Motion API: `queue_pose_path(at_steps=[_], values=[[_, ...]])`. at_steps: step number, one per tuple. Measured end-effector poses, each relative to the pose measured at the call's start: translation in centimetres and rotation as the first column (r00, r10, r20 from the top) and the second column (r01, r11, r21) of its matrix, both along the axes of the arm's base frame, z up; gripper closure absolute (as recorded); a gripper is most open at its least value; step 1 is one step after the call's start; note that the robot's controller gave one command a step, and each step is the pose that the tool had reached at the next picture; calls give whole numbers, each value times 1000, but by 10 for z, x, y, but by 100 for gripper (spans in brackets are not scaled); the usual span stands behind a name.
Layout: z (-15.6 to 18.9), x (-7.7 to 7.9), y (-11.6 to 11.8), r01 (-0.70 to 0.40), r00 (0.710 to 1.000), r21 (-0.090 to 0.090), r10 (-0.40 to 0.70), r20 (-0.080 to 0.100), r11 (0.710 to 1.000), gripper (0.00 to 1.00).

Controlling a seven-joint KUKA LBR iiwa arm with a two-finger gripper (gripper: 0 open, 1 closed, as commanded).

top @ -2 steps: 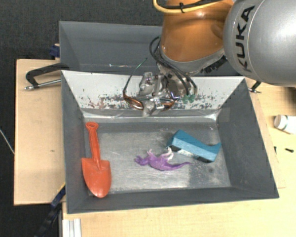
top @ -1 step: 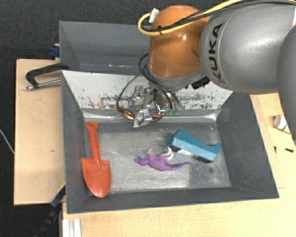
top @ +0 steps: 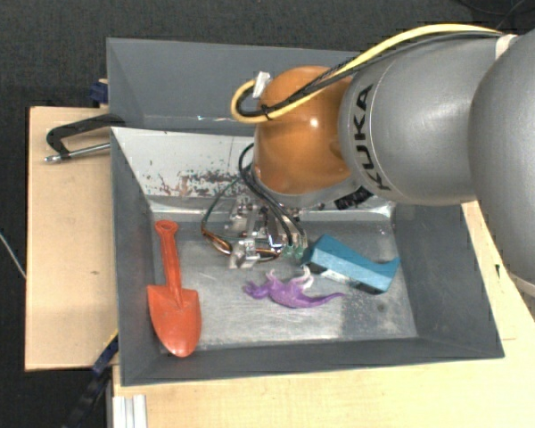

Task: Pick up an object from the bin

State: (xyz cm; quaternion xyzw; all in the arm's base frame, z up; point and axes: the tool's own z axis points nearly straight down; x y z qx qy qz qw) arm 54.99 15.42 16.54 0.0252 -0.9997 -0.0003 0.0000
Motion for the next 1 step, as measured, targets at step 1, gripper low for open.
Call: queue_pose_path(at_steps=[1], values=[[-4, -7, 5, 11, 1000, 2, -11, -1, 1000, 100]])
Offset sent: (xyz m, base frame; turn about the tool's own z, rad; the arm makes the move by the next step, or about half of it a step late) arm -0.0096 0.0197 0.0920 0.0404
